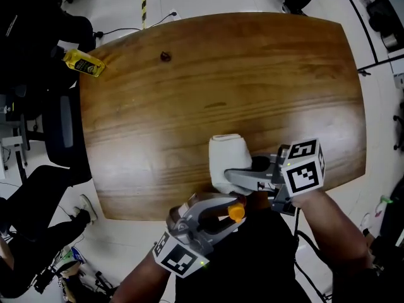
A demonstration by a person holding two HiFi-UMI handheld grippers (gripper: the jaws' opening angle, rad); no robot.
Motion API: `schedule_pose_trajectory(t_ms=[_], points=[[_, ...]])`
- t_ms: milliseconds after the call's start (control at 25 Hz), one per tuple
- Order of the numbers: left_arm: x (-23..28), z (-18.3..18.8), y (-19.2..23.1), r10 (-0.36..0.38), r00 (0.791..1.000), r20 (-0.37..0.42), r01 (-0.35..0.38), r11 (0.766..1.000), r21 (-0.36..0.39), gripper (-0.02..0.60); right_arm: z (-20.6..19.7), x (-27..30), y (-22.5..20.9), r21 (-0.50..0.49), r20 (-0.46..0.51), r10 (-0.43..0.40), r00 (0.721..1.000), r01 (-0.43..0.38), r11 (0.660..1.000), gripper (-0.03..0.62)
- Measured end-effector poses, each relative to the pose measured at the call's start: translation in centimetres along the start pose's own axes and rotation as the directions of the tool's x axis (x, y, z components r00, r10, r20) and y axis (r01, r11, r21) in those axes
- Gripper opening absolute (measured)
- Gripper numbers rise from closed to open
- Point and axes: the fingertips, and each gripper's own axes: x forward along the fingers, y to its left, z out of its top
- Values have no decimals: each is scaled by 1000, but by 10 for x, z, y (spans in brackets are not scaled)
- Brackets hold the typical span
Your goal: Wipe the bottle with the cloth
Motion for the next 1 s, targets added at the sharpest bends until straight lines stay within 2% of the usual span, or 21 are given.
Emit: schedule_pose_trajectory(t_ms=[80,320,600,800,920,1000], points=[[0,0,0,-4,1000,-1,4,1000,9,169,-7,8,-3,-45,-62,-20,998,17,999,72],[0,1,1,1,1000,15,-2,1000,24,169,-20,24,-21,-179,-165,-106,981,75,981,72],[0,0,1,5,1000,21,-6,1000,30,169,-33,38,-41,-345,-267,-242,933,142,928,72],[2,-1,1,4,1000,26,-5,999,36,169,-36,38,-58,-466,-304,-363,881,194,863,72],[2,-2,3,3,1000,30,-4,999,34,169,-35,39,-59,-491,-296,-384,875,206,846,72],[2,-2,3,2,999,33,-3,1000,29,169,-32,36,-59,-460,-262,-374,890,226,859,72]])
